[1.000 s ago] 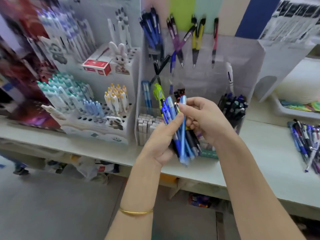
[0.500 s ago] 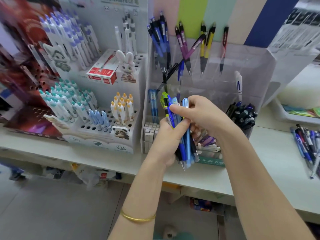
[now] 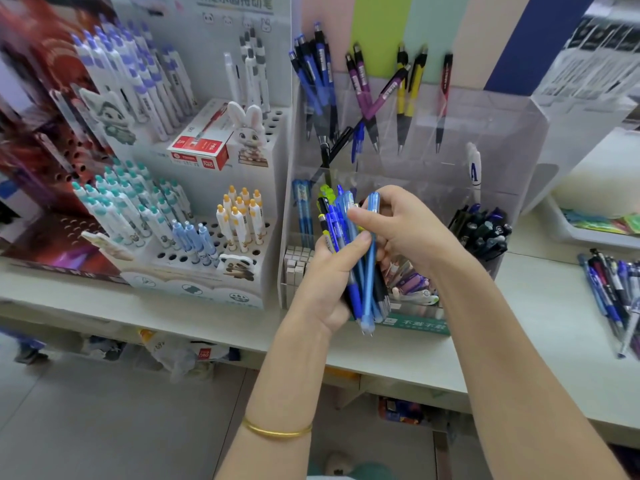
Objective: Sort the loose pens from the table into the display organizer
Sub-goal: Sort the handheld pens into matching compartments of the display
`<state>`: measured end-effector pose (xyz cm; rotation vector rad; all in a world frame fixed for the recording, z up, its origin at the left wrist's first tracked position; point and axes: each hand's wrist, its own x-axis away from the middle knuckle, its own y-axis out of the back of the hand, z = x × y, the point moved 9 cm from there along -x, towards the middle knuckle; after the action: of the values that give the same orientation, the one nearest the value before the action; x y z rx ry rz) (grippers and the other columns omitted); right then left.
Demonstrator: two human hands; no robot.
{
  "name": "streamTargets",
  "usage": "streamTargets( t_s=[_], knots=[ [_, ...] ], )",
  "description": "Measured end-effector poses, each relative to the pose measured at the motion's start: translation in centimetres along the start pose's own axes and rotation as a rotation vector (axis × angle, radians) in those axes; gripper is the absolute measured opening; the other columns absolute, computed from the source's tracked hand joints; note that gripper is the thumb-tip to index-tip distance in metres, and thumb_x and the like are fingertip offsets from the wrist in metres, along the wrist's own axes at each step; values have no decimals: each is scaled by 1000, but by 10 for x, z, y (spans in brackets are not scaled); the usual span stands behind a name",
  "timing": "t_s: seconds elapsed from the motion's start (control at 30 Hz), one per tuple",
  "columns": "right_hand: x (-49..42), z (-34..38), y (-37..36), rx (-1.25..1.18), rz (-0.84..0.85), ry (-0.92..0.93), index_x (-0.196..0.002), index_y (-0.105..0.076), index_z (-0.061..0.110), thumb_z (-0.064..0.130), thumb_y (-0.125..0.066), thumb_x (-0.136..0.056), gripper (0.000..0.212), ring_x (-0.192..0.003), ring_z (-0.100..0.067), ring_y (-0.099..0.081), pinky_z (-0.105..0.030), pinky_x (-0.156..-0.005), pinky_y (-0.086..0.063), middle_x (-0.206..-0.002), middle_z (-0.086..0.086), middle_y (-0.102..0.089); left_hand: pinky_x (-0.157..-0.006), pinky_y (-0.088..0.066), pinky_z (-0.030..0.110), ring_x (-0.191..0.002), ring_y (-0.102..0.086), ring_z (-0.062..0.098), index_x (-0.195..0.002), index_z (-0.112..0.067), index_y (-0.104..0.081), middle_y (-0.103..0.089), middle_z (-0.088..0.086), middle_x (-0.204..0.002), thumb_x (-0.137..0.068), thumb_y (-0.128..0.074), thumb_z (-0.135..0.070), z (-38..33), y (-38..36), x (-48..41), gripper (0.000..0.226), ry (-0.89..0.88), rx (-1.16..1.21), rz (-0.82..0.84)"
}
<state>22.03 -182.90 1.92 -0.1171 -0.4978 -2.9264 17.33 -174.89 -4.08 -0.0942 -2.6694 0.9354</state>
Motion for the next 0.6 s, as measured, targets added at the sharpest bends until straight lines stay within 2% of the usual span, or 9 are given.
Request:
streamTargets(
  t_s=[0.07,0.13,0.2,0.27,0.33,0.47,0.6],
  knots=[
    [-3,3,2,74,-30,24,-91,-46,9,35,-70,-85,37,-38,-15,-46,-26,-36,-40,-60,-4,-50,-90,-48,58,-73,-62,26,-125,-5,-46,-63,12,-87,-95,-58,-12,-1,-1,-1,33,4,-7,-24],
    [-7,7,4,149,-33,37,-89,-44,10,39,-71,-83,40,-38,-15,-46,-27,-37,-41,-61,-5,-48,-94,-47,62,-74,-63,26,-113,-12,-48,-63,13,-88,-95,-58,-12,-2,-4,-1,21,10,-17,-23],
    [-10,7,3,188,-7,23,-89,-45,9,38,-71,-83,39,-38,-15,-47,-26,-37,-41,-60,-5,-48,-88,-53,56,-71,-64,24,-113,-11,-49,-65,11,-85,-95,-58,-14,-3,-6,0,20,17,-29,-18],
    [-11,7,3,198,9,25,-84,-48,8,32,-69,-86,32,-36,-14,-46,-24,-35,-40,-56,-2,-49,-70,-58,41,-67,-65,20,-125,-2,-49,-65,10,-80,-97,-56,-16,-2,-8,1,32,23,-48,-10],
    [-12,7,4,226,4,52,-80,-50,8,26,-67,-88,26,-34,-9,-44,-21,-34,-39,-54,0,-49,-61,-59,32,-66,-66,18,-131,4,-47,-66,9,-80,-97,-54,-19,1,-8,1,41,33,-41,-20],
    [-13,11,7,336,-46,135,-76,-49,8,21,-63,-89,23,-37,-3,-36,-16,-38,-33,-58,2,-42,-61,-59,30,-67,-67,18,-132,2,-50,-67,9,-84,-98,-51,-30,4,-10,3,47,63,-6,-11],
    [-15,9,10,198,-66,168,-74,-45,14,23,-58,-92,24,-49,-4,-35,-23,-50,-32,-63,5,-40,-63,-59,32,-72,-68,19,-137,-3,-49,-68,10,-93,-98,-50,-35,1,-9,2,51,85,41,-31]
  ],
)
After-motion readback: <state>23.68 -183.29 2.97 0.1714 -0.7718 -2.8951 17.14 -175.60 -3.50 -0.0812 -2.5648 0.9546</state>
